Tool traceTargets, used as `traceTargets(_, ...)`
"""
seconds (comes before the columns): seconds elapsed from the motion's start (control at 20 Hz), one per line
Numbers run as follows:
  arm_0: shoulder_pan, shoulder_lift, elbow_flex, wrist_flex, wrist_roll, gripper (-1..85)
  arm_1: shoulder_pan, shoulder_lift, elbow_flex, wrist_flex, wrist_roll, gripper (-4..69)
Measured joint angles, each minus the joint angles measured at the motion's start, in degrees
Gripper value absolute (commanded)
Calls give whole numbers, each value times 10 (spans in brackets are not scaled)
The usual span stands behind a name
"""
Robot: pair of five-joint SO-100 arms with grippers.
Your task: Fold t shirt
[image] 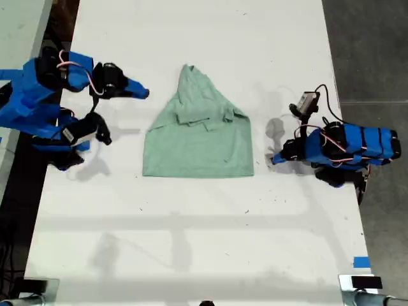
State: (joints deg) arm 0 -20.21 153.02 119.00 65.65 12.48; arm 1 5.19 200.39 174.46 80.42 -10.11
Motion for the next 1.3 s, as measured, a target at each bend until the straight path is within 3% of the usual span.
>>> traceTargets(0.15,88,255,317,-93,-101,-3,0,0,0,0,0,0)
traceTargets(0.25,134,446,497,-95,-149,-2,0,0,0,0,0,0)
traceTargets(0.35,170,506,562,-94,-154,33,0,0,0,0,0,0)
traceTargets(0.45,171,525,580,-54,-177,129,0,0,0,0,0,0)
traceTargets(0.55,171,531,604,-20,-200,167,0,0,0,0,0,0)
traceTargets(0.8,153,531,640,-34,-195,173,0,0,0,0,0,0)
traceTargets(1.1,57,531,643,-34,-185,173,0,0,0,0,0,0)
traceTargets(1.3,50,531,643,-34,-185,173,0,0,0,0,0,0)
